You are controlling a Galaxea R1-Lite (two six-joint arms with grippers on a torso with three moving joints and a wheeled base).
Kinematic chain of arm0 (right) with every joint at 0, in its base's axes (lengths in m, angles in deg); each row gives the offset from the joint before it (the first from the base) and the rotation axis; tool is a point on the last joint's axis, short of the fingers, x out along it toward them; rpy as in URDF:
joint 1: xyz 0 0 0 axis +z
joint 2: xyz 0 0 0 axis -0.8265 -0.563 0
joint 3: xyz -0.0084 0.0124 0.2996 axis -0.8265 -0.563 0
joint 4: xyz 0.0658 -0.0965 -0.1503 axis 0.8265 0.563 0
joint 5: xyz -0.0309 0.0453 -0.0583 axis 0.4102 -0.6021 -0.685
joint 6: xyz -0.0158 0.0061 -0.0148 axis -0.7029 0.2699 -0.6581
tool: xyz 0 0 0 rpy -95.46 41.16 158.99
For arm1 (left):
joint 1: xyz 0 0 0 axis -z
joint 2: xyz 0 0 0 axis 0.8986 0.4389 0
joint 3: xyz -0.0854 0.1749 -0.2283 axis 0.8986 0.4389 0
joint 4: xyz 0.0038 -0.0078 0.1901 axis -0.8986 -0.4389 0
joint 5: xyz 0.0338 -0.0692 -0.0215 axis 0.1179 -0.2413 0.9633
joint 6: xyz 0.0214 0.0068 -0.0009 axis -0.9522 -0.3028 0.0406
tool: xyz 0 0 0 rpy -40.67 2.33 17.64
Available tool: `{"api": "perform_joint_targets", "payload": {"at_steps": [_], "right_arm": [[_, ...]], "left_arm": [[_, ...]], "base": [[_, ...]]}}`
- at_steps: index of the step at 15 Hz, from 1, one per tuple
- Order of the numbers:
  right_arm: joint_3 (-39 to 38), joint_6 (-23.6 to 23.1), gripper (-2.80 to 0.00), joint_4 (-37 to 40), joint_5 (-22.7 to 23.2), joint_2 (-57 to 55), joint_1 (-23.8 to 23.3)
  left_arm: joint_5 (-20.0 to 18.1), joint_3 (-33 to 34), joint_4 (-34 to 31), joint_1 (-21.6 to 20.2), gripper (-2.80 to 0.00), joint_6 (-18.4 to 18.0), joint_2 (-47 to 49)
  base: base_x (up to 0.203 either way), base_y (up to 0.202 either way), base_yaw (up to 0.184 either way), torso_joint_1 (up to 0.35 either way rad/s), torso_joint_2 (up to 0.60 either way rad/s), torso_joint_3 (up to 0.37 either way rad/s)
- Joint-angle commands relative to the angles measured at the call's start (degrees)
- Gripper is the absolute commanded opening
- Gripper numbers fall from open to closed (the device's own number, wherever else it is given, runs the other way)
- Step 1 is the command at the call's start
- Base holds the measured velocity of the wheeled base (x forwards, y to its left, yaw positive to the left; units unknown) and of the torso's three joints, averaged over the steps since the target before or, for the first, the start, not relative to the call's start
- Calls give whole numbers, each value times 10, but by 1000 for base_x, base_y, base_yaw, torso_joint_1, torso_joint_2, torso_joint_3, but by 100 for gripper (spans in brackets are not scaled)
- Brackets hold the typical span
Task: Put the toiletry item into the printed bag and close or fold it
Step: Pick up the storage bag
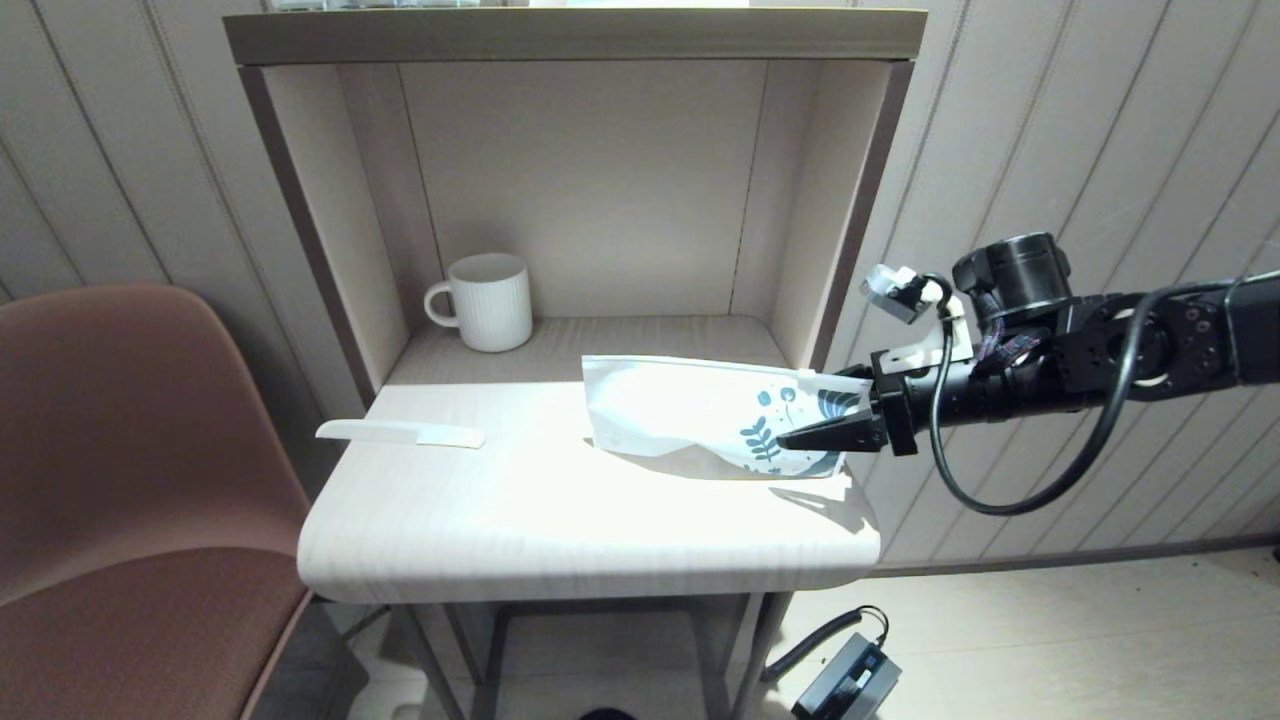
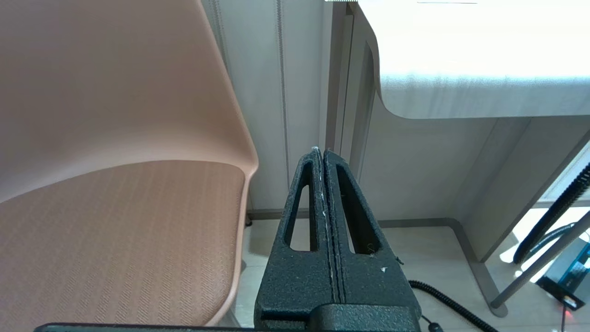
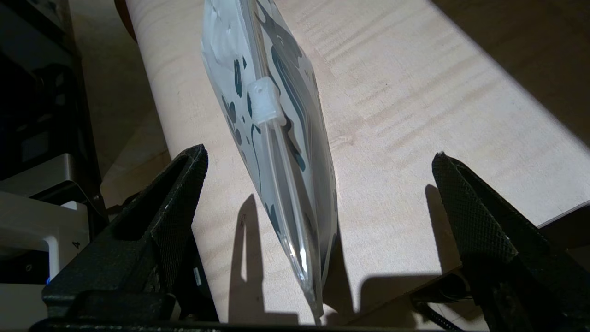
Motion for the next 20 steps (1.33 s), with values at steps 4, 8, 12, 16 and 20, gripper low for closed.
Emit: {"api": "perform_joint_targets", "payload": {"at_steps": [4, 8, 12, 16, 20], "right_arm": [[3, -2, 0, 0, 3, -4, -1], [0, -3, -280, -1, 3, -3, 0], [0, -4, -280, -1, 3, -1, 1], [-17, -4, -280, -2, 4, 18, 20], [-39, 0, -280, -6, 0, 63, 27]], "left_arm": [[0, 0, 0, 0, -280, 0, 1], [0, 0, 0, 1, -280, 0, 1], [0, 0, 0, 0, -280, 0, 1], [0, 0, -1, 0, -280, 0, 1], [0, 0, 0, 0, -280, 0, 1]], "base": [[0, 0, 0, 0, 0, 0], [0, 0, 0, 0, 0, 0], [0, 0, 0, 0, 0, 0], [0, 0, 0, 0, 0, 0], [0, 0, 0, 0, 0, 0]]}}
